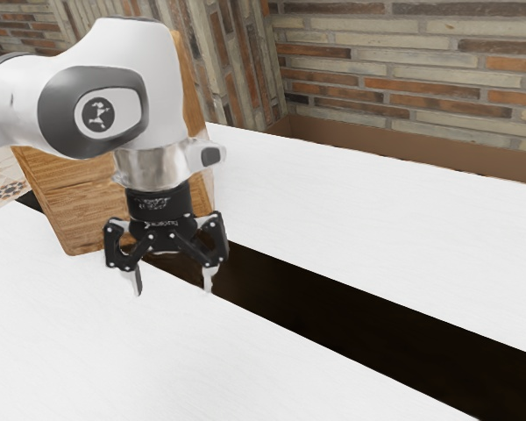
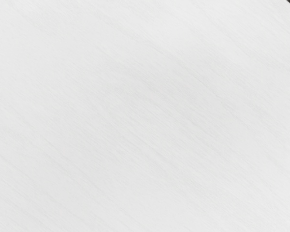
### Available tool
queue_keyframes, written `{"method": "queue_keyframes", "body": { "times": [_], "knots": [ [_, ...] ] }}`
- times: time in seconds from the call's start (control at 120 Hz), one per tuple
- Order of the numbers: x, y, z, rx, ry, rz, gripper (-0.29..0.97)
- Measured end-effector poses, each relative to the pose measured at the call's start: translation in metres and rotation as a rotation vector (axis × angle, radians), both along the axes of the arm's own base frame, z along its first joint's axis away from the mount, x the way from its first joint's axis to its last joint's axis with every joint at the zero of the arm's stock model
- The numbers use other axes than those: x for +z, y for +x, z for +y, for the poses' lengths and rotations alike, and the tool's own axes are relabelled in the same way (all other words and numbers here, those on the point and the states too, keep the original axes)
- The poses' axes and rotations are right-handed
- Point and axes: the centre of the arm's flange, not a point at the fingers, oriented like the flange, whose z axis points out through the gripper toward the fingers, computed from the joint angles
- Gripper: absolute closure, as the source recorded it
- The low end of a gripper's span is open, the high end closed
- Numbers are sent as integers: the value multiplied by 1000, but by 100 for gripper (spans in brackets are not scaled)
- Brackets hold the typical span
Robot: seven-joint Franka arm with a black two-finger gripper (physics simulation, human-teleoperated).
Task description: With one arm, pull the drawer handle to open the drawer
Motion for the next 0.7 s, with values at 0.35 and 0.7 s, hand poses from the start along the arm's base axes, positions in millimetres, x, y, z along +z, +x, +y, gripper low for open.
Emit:
{"method": "queue_keyframes", "body": {
  "times": [0.35,0.7],
  "knots": [
    [71,29,45,563,65,-362,0],
    [114,8,190,1095,126,-581,0]
  ]
}}
